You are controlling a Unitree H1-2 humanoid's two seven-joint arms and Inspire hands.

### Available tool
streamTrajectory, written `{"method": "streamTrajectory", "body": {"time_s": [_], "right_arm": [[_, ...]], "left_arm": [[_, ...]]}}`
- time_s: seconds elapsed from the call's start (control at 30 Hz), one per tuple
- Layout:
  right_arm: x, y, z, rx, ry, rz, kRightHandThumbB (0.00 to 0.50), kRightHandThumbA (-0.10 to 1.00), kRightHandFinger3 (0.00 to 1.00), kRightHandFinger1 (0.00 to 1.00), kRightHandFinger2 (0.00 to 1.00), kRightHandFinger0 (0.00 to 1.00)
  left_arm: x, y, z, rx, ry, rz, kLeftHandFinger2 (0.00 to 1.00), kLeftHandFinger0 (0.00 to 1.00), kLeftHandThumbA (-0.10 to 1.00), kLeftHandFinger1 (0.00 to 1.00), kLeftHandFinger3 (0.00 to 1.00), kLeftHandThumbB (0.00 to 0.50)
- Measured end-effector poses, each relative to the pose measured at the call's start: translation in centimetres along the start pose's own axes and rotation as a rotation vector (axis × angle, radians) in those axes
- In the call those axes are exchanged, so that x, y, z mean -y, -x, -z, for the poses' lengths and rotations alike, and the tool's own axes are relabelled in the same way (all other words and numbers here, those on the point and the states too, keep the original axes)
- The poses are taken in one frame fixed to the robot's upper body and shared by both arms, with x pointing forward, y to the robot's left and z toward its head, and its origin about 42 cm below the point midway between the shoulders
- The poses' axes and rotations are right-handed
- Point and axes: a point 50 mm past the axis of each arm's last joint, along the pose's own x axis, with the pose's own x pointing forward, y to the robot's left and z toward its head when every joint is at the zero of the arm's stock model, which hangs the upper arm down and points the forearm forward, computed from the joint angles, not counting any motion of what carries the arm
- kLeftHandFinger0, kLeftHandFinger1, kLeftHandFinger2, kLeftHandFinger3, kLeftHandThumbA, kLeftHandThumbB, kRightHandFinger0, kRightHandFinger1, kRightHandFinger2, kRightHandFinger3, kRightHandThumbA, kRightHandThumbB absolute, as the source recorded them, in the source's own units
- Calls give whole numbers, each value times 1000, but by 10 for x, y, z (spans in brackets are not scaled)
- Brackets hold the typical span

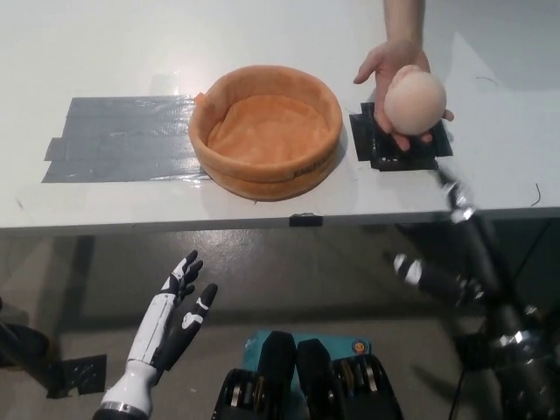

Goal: A person hands a emotional support dumpling to the robot which it grabs with its right hand and places in the soft place kept infront of it in the centre of the desk

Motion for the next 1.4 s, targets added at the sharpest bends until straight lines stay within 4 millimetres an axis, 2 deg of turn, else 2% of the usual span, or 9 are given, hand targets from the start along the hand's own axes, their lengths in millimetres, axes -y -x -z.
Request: {"method": "streamTrajectory", "body": {"time_s": [0.3,0.43,0.57,0.67,0.9,1.17,1.27,1.3,1.4], "right_arm": [[53,-108,-34,52,189,93,327,861,1000,1000,1000,1000],[58,-148,-30,-28,236,65,332,856,1000,1000,1000,1000],[48,-176,-17,-132,260,-5,325,870,1000,1000,1000,1000],[36,-188,-4,-214,274,-77,361,888,1000,1000,1000,1000],[11,-205,18,-346,256,-187,347,948,1000,1000,1000,1000],[-21,-202,39,-434,307,-304,355,984,1000,1000,1000,1000],[-27,-199,51,-474,346,-328,383,977,1000,1000,1000,1000],[-28,-200,53,-481,363,-332,381,941,1000,1000,1000,1000],[-30,-203,60,-493,463,-336,341,616,1000,1000,1000,1000]], "left_arm": [[1,-1,0,1,-3,1,1000,1000,872,1000,1000,45],[0,-1,-1,3,-5,1,1000,1000,884,1000,1000,41],[0,-2,-2,6,-6,1,1000,1000,890,1000,1000,39],[0,-3,-2,8,-6,1,1000,1000,887,1000,1000,39],[0,-5,-4,14,-10,1,1000,1000,889,1000,1000,39],[-1,-7,-6,21,-18,0,1000,1000,891,1000,1000,42],[-1,-7,-6,22,-20,0,1000,1000,890,1000,1000,50],[-1,-7,-6,21,-20,-1,1000,1000,890,1000,1000,49],[-1,-8,-7,24,-20,-1,1000,1000,894,1000,1000,53]]}}
